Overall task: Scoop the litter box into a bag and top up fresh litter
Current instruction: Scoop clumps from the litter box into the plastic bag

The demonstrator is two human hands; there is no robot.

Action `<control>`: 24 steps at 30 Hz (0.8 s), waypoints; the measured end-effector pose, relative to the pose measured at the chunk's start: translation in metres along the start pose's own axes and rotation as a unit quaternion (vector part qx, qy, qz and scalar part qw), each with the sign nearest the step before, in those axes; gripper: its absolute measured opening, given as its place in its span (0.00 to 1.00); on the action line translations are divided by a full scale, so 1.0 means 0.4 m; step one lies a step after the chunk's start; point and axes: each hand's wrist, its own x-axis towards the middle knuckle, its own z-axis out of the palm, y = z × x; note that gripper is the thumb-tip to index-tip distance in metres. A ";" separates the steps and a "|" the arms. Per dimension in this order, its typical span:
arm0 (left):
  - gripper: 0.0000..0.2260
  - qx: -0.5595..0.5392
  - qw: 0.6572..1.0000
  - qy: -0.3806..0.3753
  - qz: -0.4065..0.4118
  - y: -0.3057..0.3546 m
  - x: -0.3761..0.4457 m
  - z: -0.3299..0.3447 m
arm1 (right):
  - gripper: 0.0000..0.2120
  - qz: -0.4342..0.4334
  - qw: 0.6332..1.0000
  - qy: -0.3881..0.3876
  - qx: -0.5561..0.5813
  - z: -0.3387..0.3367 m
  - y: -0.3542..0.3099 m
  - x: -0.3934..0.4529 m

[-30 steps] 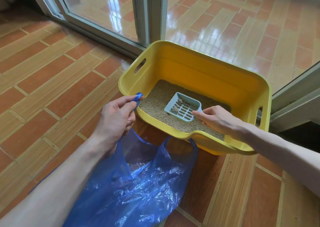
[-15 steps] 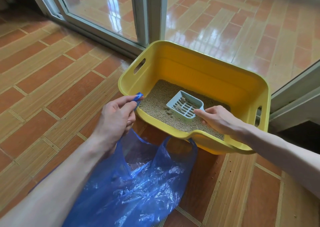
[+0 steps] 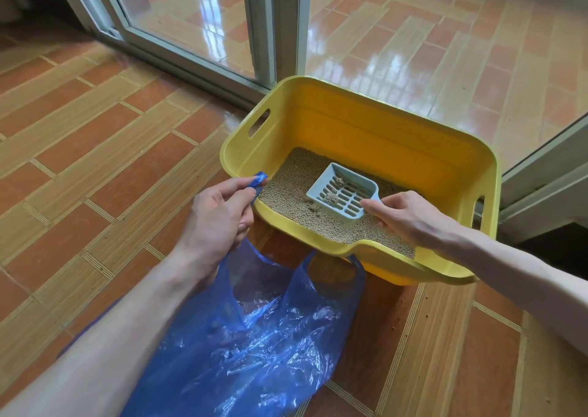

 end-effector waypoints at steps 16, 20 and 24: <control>0.12 -0.009 1.000 0.001 0.012 0.020 -0.016 -0.026 | 0.32 -0.107 0.985 -0.120 -0.067 -0.051 -0.207 -0.193; 0.11 -0.008 1.000 0.005 0.015 0.028 -0.023 -0.034 | 0.31 -0.111 0.979 -0.134 -0.101 0.002 -0.221 -0.224; 0.11 -0.009 1.000 0.006 0.015 0.032 -0.030 -0.041 | 0.29 -0.112 0.978 -0.129 -0.115 0.068 -0.211 -0.223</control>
